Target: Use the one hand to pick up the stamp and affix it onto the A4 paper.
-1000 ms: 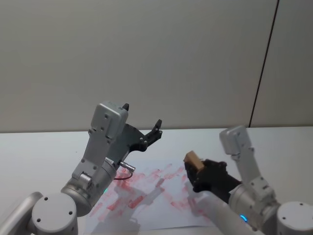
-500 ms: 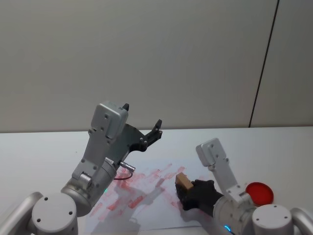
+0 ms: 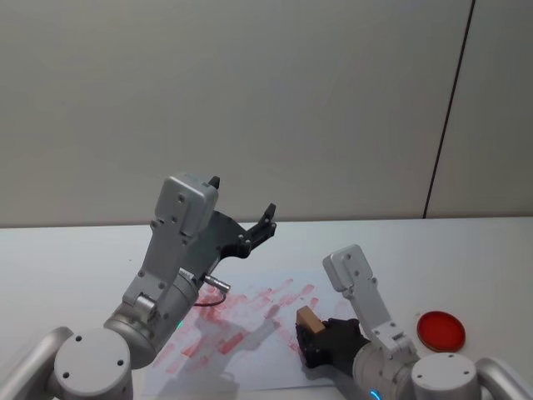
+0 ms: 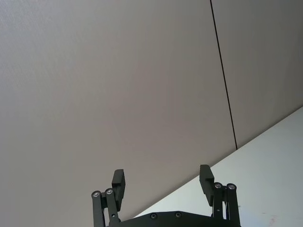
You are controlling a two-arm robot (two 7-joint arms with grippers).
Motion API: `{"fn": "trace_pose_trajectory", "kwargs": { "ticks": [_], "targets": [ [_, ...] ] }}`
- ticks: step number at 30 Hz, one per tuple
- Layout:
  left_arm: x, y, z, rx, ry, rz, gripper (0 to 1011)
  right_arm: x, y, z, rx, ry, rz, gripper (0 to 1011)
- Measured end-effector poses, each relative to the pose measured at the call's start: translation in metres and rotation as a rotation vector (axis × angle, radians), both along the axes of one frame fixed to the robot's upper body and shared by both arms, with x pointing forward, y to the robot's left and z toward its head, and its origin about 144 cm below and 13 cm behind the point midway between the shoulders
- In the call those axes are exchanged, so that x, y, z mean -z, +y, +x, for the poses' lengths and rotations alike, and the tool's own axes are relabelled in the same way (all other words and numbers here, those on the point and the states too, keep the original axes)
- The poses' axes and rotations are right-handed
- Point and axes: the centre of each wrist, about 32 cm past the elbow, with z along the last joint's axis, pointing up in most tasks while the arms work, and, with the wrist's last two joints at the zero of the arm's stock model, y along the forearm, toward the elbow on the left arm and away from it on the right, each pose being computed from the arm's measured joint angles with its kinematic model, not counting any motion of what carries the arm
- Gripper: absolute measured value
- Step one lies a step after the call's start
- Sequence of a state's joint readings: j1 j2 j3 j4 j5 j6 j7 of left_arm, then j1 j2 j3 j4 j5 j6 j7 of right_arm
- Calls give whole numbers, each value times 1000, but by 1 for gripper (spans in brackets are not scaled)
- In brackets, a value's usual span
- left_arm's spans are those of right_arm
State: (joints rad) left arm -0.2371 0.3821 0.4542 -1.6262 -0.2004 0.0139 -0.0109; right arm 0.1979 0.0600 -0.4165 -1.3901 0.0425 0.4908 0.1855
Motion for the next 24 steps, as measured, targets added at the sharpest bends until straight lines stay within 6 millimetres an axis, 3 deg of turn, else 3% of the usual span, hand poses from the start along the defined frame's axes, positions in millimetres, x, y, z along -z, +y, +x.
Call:
{"fn": "trace_pose_trajectory", "kwargs": {
  "ticks": [16,24],
  "targets": [
    [0,0,0,0,0,0,1002,-5,4,-1,30,6,37,221],
    [0,0,0,0,0,0,1001,-35,-8,-2,46,-70,135,221]
  ]
}}
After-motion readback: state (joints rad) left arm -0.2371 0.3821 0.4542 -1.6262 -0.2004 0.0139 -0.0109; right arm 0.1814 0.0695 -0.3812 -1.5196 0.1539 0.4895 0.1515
